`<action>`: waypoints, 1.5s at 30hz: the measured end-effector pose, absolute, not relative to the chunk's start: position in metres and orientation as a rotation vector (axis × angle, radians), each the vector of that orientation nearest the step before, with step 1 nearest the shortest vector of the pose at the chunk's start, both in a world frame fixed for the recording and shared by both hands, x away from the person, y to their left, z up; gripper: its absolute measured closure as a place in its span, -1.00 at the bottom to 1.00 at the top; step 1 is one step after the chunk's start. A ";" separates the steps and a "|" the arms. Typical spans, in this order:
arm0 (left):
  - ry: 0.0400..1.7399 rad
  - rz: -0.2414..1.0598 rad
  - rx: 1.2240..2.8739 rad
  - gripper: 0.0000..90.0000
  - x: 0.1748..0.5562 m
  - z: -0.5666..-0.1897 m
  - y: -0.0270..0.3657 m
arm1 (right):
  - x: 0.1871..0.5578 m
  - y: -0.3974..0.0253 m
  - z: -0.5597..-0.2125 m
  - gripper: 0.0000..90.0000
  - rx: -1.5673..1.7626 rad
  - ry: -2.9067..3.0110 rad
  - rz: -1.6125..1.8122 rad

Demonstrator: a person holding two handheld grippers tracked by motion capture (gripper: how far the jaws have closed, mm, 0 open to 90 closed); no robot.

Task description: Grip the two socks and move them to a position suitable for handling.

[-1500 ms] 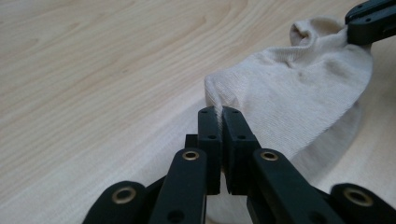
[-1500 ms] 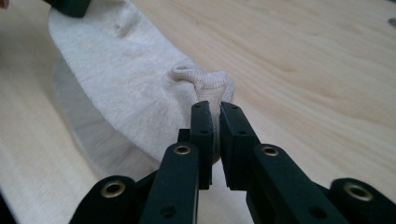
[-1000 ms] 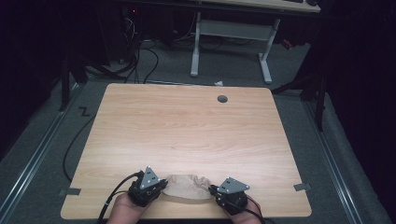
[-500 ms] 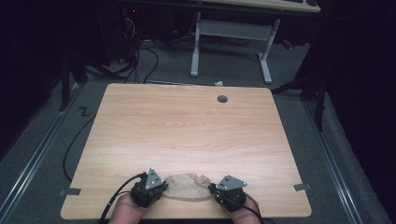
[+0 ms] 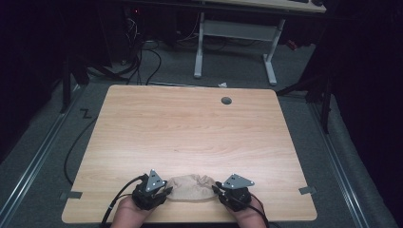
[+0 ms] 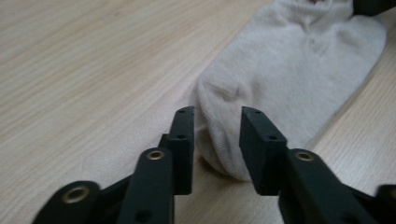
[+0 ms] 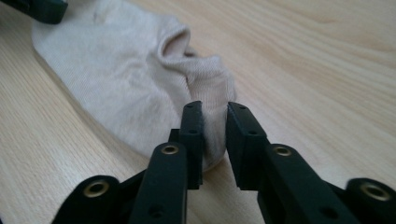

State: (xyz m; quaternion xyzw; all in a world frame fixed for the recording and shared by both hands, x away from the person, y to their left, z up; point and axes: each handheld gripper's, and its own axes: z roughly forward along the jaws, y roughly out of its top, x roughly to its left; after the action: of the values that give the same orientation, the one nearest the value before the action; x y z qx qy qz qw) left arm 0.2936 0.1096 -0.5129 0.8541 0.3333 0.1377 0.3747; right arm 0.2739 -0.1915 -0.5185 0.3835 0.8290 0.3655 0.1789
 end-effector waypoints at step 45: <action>1.182 0.552 1.966 0.05 0.373 -0.510 0.205 | 0.355 -0.269 -0.511 0.44 1.338 2.033 0.999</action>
State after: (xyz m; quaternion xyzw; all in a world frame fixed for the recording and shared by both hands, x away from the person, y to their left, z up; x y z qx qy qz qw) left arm 0.3733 0.2050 -0.5103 0.7704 0.4633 0.2162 0.3810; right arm 0.3550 -0.2693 -0.5112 0.4921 0.7477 0.3673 0.2527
